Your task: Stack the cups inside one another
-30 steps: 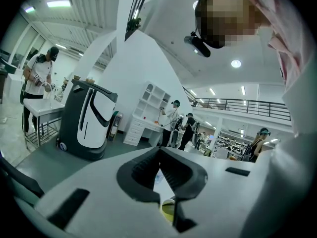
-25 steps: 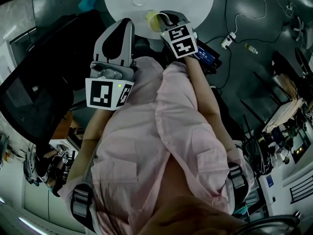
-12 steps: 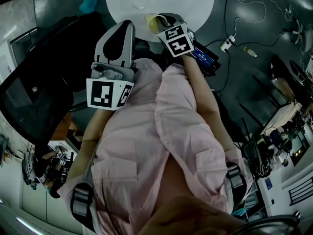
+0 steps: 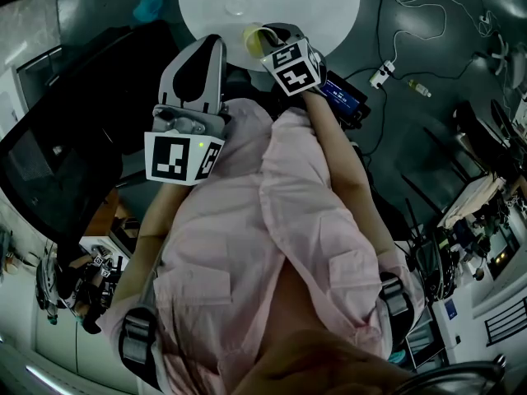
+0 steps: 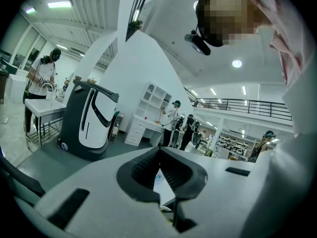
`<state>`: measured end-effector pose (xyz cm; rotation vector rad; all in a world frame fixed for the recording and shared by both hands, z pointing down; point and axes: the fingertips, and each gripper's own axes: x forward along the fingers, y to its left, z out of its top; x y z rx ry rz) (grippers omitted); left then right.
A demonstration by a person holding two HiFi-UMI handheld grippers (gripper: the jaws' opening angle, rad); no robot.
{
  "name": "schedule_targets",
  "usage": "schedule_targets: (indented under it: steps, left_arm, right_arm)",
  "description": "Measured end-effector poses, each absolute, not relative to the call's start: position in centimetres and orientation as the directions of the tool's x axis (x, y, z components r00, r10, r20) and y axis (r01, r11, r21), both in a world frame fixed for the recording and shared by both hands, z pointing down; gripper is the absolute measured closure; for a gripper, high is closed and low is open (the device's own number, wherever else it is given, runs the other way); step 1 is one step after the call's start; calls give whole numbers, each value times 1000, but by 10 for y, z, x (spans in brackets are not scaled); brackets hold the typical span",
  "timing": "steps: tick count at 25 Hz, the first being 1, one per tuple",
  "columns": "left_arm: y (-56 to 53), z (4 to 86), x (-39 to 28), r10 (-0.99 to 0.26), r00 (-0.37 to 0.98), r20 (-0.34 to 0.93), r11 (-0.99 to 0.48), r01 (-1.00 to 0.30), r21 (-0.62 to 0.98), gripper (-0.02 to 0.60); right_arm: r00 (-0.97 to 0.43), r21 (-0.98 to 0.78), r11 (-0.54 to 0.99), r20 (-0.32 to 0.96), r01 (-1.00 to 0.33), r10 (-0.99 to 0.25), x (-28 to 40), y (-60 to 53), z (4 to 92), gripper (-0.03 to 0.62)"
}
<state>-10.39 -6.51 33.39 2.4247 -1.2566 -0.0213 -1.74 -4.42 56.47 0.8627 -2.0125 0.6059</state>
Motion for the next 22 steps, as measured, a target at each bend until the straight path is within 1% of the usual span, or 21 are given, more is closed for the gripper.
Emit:
schedule_targets:
  steps: [16,22]
  left_arm:
    - [-64,334,-102,-786,594,171,-511,-780,360,565]
    - [-65,335,-103,-787,592,173,-508,-781,362,566]
  right_arm:
    - [-375,-74,665,869,-743,-323,-14,-38,580,556]
    - [-373,-62,667,866,-743,-334,-16,-40,581,556]
